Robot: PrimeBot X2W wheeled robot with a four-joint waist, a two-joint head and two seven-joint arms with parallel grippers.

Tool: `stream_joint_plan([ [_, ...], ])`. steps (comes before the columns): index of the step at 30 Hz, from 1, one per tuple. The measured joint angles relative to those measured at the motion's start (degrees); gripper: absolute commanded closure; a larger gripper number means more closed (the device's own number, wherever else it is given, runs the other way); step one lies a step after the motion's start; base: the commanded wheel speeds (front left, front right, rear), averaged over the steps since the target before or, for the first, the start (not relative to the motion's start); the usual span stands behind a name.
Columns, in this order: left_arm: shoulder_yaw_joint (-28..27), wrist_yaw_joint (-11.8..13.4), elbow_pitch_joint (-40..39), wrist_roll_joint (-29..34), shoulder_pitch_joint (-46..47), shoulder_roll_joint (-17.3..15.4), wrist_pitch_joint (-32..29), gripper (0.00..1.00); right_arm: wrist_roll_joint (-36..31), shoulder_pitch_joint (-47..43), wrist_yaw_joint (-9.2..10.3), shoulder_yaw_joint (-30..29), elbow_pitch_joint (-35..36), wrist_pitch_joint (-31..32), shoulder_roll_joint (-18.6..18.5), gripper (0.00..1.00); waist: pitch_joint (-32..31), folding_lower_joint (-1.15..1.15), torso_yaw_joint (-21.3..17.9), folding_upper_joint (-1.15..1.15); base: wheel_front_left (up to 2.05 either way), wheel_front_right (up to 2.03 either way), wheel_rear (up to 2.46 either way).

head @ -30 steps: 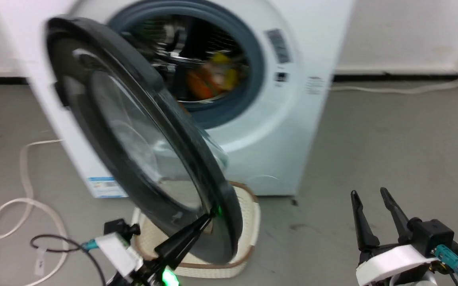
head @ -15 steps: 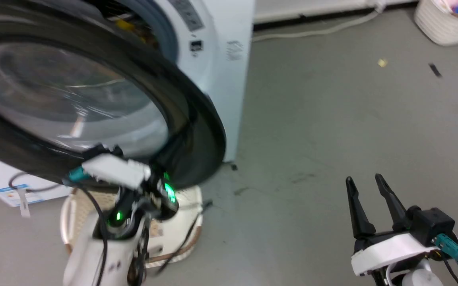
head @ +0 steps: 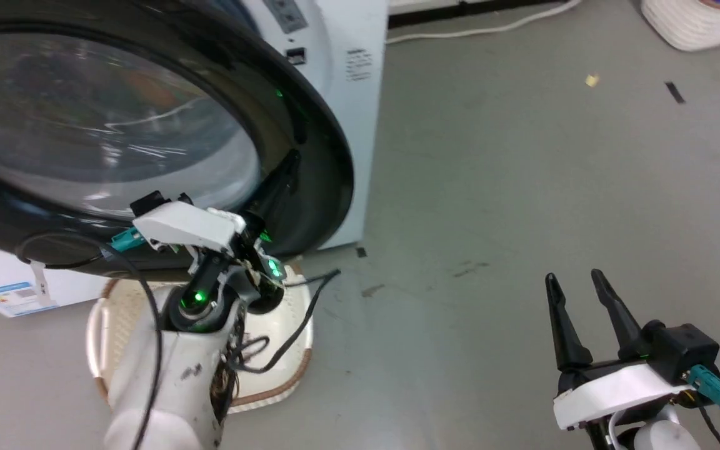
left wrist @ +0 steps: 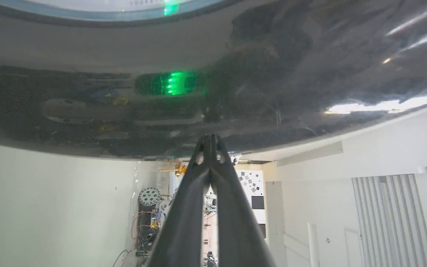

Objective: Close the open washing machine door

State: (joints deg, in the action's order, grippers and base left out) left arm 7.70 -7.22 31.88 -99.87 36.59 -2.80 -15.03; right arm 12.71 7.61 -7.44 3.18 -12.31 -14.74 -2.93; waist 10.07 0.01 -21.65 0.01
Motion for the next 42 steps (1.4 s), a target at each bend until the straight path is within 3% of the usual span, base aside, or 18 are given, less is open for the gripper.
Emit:
stream_joint_plan([
  [3,2.00,0.00,-2.64,3.50,-2.68,-0.13,0.22,1.00,-0.20,-0.05,0.00,-0.63,0.13,0.00,0.00,0.00,-1.17,-0.01,1.61,0.00,0.00,0.00,0.00],
  [5,5.58,0.00,-5.26,10.02,-5.98,-1.36,1.69,1.00,-0.62,-0.12,0.00,-1.29,0.41,0.00,-0.01,0.00,-2.06,-0.01,3.05,0.00,0.00,0.00,0.00],
  [6,7.25,0.00,-6.73,12.61,-7.95,-1.85,2.61,0.63,-0.81,-0.21,0.00,-1.65,0.55,0.00,-0.02,0.00,-2.55,-0.01,3.84,0.00,0.00,0.00,0.00],
  [7,8.90,0.00,-8.16,14.74,-10.06,-2.55,3.67,0.12,-1.10,-0.36,0.00,-1.83,0.67,0.00,-0.03,0.00,-3.10,-0.01,4.70,0.00,0.00,0.00,0.00],
  [8,10.35,0.00,-9.58,16.59,-12.18,-3.24,5.00,0.00,-1.27,-0.49,0.00,-1.94,0.78,0.00,-0.03,0.00,-3.68,-0.01,5.56,0.00,0.00,0.00,0.00],
  [11,14.04,0.00,-14.35,21.68,-17.68,-6.45,10.70,0.00,-1.88,-1.65,0.00,-2.19,1.13,0.00,-0.01,0.00,-5.50,-0.02,8.35,0.00,0.00,0.00,0.00],
  [14,18.76,-0.01,-17.55,30.99,-20.67,-12.65,19.60,0.00,-2.30,-2.45,0.00,-2.50,1.47,0.00,-0.02,0.00,-7.05,-0.02,11.48,0.00,0.00,0.00,0.00],
  [17,23.10,-0.01,-14.77,43.24,-21.35,-19.61,27.96,0.00,-2.89,-2.60,0.00,-2.36,1.76,0.00,-0.01,0.00,-8.41,-0.02,14.68,0.00,0.00,0.00,0.00],
  [20,21.78,0.90,-11.48,53.34,-21.70,-21.70,29.63,0.00,-3.58,-3.11,0.00,-2.38,2.01,0.00,0.00,0.00,-9.69,-0.02,17.71,0.00,0.00,0.00,0.00],
  [25,9.21,5.11,-18.80,69.27,-24.88,-17.09,29.77,0.00,-3.74,-4.21,0.00,-2.55,2.27,0.01,-0.01,0.00,-11.28,-0.02,22.26,0.00,0.00,0.00,0.00],
  [28,4.69,5.83,-22.88,77.00,-29.66,-13.57,29.78,0.00,-3.75,-4.47,0.00,-2.23,2.10,0.00,0.01,0.00,-12.07,-0.02,24.10,0.00,0.00,0.00,0.00],
  [31,1.77,4.87,-26.95,82.76,-33.31,-10.60,29.80,0.00,-3.74,-4.54,0.00,-2.09,1.98,0.00,0.01,0.00,-12.73,-0.02,24.86,0.00,0.00,0.00,0.00],
  [34,1.19,2.36,-29.18,86.62,-35.40,-8.67,29.78,0.00,-3.63,-4.84,0.00,-2.16,1.80,0.00,0.00,0.00,-12.79,-0.01,24.88,0.00,0.00,0.00,0.00],
  [42,1.05,0.09,-28.43,89.70,-36.66,-6.58,29.78,0.00,-2.98,-5.72,0.00,-1.37,0.49,0.00,0.00,0.00,-12.27,-0.01,23.67,0.00,0.00,0.00,0.00],
])
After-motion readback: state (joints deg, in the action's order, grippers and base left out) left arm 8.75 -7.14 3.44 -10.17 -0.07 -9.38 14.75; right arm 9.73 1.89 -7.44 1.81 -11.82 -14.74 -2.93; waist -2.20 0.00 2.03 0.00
